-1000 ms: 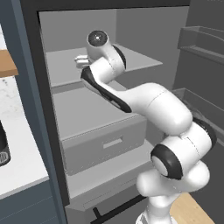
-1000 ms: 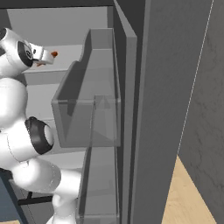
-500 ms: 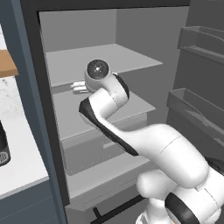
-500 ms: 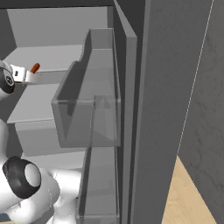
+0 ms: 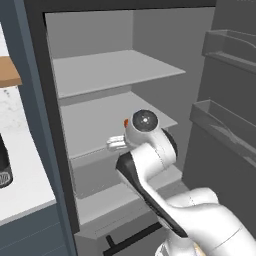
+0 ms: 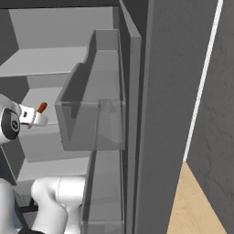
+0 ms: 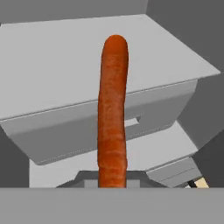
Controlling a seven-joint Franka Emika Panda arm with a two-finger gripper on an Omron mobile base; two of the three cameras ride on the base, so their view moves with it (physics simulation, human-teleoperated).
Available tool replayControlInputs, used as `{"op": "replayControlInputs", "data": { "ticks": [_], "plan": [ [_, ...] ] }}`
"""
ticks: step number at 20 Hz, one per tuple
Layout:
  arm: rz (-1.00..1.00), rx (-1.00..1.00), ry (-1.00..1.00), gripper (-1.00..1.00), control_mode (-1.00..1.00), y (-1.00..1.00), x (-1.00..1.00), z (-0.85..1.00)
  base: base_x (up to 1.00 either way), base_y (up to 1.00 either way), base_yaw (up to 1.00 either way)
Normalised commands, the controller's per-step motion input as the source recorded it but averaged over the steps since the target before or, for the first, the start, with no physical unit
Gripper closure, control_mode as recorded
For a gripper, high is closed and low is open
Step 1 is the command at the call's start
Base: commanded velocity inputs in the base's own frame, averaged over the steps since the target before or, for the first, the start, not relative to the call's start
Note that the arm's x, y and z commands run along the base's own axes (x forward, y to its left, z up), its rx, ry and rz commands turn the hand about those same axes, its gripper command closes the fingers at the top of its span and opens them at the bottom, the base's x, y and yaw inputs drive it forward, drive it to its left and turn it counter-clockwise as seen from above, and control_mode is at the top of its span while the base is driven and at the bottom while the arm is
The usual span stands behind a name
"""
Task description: Place one carrot and one chicken drumstick in each tupperware on the nearby counter, to pack two identical lunches.
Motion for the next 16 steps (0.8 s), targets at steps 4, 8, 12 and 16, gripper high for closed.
{"op": "replayControlInputs", "data": {
  "ticks": [4, 8, 12, 16],
  "plan": [
    [0.00, 0.00, 0.00, 1.00, 1.00, 0.00, 0.00, 0.00, -1.00, 0.67, 0.31],
    [0.00, 0.00, 0.00, 1.00, 1.00, 0.00, 0.00, 0.00, -0.72, 1.00, 0.44],
    [0.00, 0.00, 0.00, 1.00, 1.00, 0.00, 0.00, 0.00, -0.06, 1.00, 0.39],
    [0.00, 0.00, 0.00, 1.00, 1.00, 0.00, 0.00, 0.00, 0.33, 1.00, 0.33]
  ]
}}
